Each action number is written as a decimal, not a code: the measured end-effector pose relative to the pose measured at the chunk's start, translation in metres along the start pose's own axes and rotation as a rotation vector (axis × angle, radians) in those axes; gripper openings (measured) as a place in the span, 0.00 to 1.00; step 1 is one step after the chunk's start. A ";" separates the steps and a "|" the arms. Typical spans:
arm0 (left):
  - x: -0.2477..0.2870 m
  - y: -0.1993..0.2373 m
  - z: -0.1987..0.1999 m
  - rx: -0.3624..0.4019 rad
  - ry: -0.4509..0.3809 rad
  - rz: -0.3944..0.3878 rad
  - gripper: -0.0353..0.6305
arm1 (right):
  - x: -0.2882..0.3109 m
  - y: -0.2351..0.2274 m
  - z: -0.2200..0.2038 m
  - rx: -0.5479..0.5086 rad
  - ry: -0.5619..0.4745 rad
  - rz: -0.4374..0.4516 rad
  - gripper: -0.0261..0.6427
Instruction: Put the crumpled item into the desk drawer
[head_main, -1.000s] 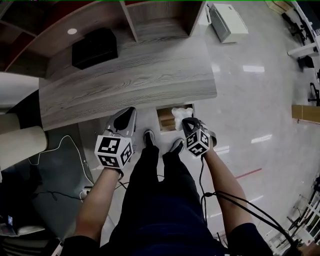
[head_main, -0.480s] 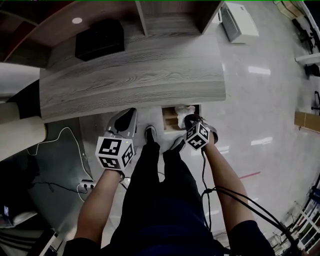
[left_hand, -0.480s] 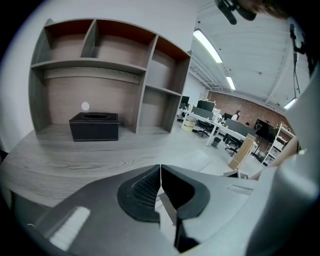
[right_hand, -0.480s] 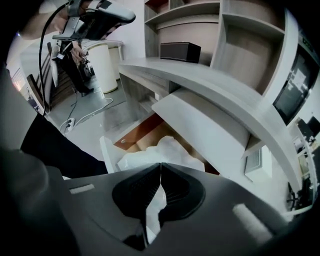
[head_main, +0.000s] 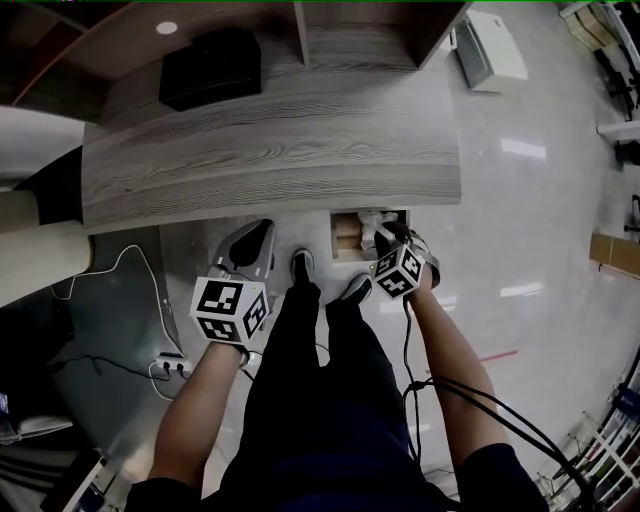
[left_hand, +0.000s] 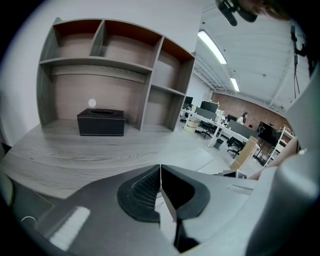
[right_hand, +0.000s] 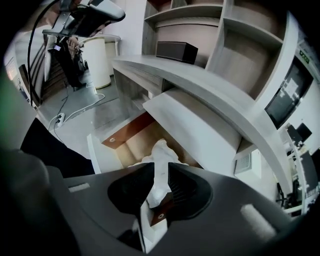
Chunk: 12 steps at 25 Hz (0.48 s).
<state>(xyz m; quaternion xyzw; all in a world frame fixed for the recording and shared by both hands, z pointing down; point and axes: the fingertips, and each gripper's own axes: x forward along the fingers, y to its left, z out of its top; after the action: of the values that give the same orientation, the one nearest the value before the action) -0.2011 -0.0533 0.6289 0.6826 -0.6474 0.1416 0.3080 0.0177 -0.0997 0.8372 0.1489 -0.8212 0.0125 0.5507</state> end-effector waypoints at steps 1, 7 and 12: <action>0.000 0.000 0.000 -0.002 -0.002 -0.001 0.06 | -0.002 0.000 0.000 0.005 -0.006 -0.008 0.17; 0.000 -0.013 0.010 0.018 -0.021 -0.025 0.06 | -0.028 -0.011 0.008 0.113 -0.076 -0.068 0.17; 0.004 -0.032 0.040 0.063 -0.073 -0.060 0.06 | -0.065 -0.038 0.023 0.207 -0.168 -0.144 0.17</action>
<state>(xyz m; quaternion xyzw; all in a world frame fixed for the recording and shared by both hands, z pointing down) -0.1773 -0.0815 0.5930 0.7157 -0.6328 0.1274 0.2667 0.0294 -0.1255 0.7638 0.2643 -0.8458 0.0451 0.4612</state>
